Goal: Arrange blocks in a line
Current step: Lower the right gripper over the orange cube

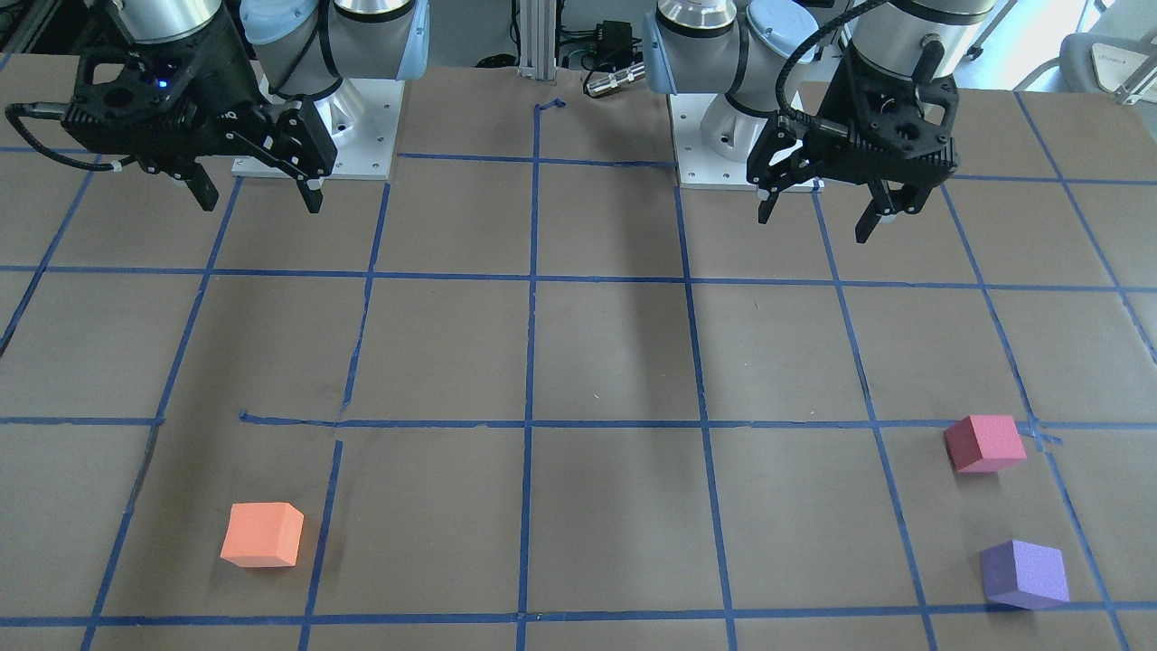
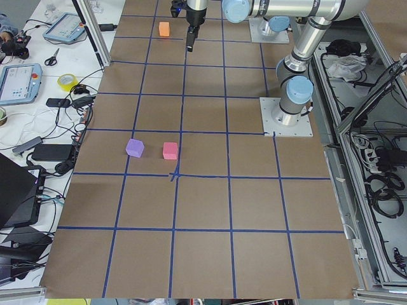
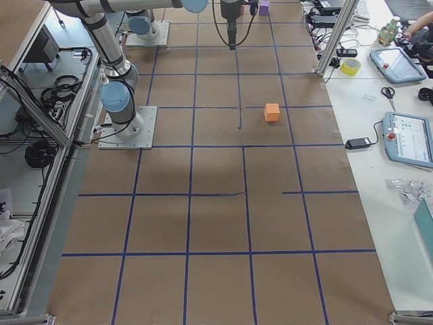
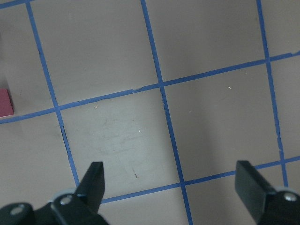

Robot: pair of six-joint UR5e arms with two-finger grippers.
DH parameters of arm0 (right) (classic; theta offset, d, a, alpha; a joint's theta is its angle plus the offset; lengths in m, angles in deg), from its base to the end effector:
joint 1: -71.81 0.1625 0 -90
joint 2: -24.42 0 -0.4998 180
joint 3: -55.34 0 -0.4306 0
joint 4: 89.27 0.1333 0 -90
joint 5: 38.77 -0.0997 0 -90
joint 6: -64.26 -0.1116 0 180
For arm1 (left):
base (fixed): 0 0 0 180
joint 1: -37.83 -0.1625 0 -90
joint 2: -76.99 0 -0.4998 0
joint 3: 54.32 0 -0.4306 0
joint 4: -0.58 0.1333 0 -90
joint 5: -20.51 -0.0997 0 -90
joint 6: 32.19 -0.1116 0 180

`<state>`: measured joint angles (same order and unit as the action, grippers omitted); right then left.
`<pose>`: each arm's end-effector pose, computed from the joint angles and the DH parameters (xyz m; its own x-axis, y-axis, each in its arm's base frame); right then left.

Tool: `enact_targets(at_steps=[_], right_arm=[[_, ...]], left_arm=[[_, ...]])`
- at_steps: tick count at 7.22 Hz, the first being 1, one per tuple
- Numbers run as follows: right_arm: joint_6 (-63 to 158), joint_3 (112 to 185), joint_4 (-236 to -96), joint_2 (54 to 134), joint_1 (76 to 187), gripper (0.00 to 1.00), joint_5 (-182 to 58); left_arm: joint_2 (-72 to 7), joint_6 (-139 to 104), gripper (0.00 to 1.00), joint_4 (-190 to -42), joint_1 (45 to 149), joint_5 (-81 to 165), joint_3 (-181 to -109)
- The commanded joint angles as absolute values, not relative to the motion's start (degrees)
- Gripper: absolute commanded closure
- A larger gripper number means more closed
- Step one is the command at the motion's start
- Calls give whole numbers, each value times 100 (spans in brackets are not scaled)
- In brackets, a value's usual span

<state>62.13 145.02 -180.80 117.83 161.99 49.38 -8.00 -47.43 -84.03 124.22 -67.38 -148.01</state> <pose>0.1385 -0.5090 0.5875 -0.9989 0.0309 -0.0355 0.0340 0.9953 -0.0904 -0.1057 -0.5065 0.5712 -0.9790 0.2040 0.0046 0.2019 0.9717 -0.1223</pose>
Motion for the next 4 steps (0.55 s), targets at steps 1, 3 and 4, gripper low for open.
enact_targets(at_steps=[1, 3, 4], right_arm=[[6215, 14561, -18094, 11794, 16199, 0, 4947], [6180, 14570, -18086, 11759, 16199, 0, 4938], [6171, 14587, -18086, 11750, 16199, 0, 4947]], left_arm=[[-800, -4740, 0, -8405, 12423, -6738, -14801], [-800, -4740, 0, -8397, 12423, -6738, -14801], [-800, -4740, 0, -8397, 12423, -6738, -14801]])
